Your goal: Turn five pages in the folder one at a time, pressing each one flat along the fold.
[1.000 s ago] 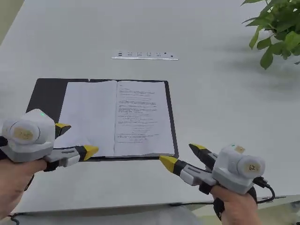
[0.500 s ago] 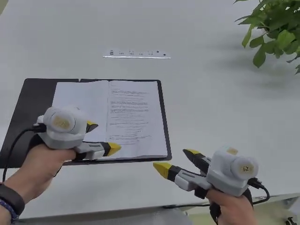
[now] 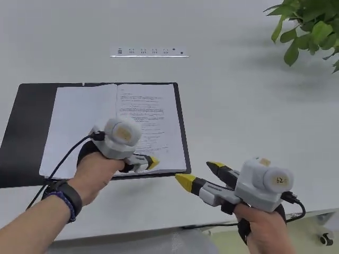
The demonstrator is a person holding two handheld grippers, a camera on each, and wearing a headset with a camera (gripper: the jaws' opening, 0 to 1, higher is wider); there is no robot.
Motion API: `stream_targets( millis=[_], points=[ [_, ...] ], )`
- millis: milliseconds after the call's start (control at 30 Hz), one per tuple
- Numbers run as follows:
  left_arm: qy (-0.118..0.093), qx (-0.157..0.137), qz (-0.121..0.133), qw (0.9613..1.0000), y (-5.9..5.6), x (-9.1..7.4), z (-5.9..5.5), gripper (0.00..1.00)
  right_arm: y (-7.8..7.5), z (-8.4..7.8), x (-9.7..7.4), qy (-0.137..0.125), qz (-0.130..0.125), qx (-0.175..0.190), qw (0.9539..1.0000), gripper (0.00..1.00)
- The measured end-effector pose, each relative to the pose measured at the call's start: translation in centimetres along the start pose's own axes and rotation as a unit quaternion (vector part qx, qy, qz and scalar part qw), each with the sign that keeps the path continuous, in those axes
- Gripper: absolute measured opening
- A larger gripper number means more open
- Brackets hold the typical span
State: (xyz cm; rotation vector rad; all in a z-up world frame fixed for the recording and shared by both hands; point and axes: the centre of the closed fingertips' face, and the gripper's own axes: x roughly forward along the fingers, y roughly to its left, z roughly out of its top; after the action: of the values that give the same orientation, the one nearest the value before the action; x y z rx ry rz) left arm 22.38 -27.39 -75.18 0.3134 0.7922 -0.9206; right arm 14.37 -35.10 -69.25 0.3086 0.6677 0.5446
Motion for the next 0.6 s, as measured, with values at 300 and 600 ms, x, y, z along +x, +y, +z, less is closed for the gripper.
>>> stream_targets(
  millis=[300, 600],
  points=[
    [-0.015, -0.02, -0.011, 0.9996, -1.1, 3.0, 1.0, 0.61, -0.3, -0.1, 0.0, 0.002, -0.003, 0.005, 1.0, 0.63],
    [-0.003, 0.022, 0.004, 0.9997, -0.8, 3.6, -0.8, 0.56, -0.8, -0.3, 0.2, 0.003, -0.007, 0.014, 0.9999, 0.61]
  ],
)
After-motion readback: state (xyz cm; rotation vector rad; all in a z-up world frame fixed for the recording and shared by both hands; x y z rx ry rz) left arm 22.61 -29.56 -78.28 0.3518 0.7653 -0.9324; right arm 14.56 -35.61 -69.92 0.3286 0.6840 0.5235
